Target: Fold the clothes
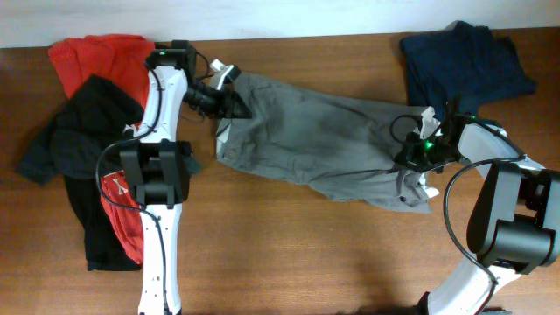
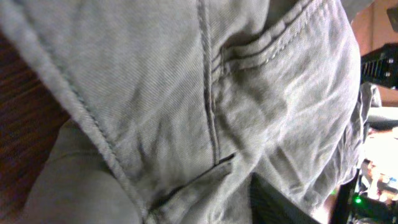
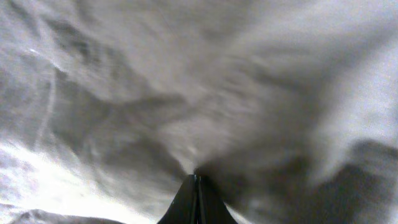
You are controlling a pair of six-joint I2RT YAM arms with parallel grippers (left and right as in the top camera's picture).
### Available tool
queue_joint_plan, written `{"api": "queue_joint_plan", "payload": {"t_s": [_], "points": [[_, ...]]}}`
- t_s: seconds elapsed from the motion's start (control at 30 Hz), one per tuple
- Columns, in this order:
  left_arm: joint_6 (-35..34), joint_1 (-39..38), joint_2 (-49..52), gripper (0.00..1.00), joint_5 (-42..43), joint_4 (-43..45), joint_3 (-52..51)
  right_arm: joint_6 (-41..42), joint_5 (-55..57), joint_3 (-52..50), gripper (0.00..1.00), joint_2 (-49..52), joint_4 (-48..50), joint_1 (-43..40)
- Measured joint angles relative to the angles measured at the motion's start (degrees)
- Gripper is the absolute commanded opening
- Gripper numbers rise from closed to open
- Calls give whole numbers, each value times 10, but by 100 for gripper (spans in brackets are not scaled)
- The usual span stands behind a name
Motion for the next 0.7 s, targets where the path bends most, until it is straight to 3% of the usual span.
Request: {"api": "queue_joint_plan", "payload": {"t_s": [0.07,0.1,0.37,0.7], "points": [[0,-10,0,2,0,9,0,0,0,0,4,0,0,0],[0,-17,0,1,0,18,0,0,0,0,4,0,0,0],[-20,-20,0,1,-14,23,0,0,-37,0,4,0,10,0],[-25,105,0,1,-11,-37,0,7,-214,-1,4,1,83,21]]}}
